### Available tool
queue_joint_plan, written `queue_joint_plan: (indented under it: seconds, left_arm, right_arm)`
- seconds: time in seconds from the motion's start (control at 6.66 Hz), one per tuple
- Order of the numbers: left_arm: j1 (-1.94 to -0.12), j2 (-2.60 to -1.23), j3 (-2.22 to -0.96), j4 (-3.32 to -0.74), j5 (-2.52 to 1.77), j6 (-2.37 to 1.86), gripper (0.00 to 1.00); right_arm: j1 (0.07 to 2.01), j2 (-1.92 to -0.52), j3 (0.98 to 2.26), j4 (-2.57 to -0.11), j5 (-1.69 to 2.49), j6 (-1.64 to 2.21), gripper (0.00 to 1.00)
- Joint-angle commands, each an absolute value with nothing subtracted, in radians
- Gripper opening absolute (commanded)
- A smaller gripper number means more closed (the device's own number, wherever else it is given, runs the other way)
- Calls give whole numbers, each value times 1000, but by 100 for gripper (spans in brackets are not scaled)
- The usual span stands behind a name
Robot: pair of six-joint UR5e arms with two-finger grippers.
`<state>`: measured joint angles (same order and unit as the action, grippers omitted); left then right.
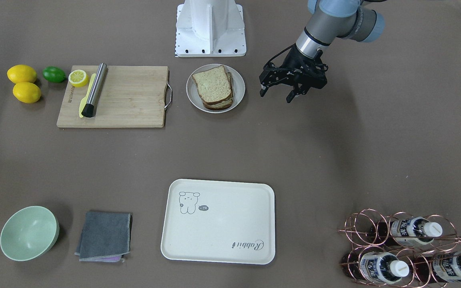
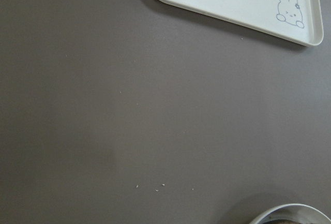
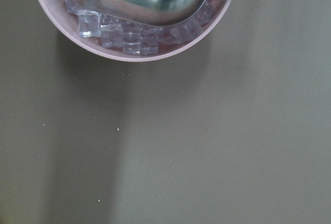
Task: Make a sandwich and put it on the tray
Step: 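Move the left gripper to the white plate's rim and grasp it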
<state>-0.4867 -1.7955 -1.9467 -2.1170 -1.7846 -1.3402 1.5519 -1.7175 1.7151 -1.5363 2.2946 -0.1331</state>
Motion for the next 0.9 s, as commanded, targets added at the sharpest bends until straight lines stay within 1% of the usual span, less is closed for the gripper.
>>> queue_joint_plan:
  seconds: [0.0, 0.45, 0.6, 0.75]
  left_arm:
    - [-393, -1784, -1925, -2112, -1700, -1348, 98]
    - [-188, -1793, -1918, -2177, -1532, -1477, 97]
    - [-178, -1793, -1914, -2177, -1519, -1479, 91]
    - [-178, -1804, -1913, -2177, -1517, -1479, 80]
  right_arm:
    - [1557, -1715, 1709, -1542, 2298, -135, 100]
    - [1557, -1712, 1713, -1537, 2307, -135, 100]
    - [1557, -1712, 1712, -1537, 2307, -135, 100]
    - [1559, -1712, 1712, -1537, 2307, -135, 100]
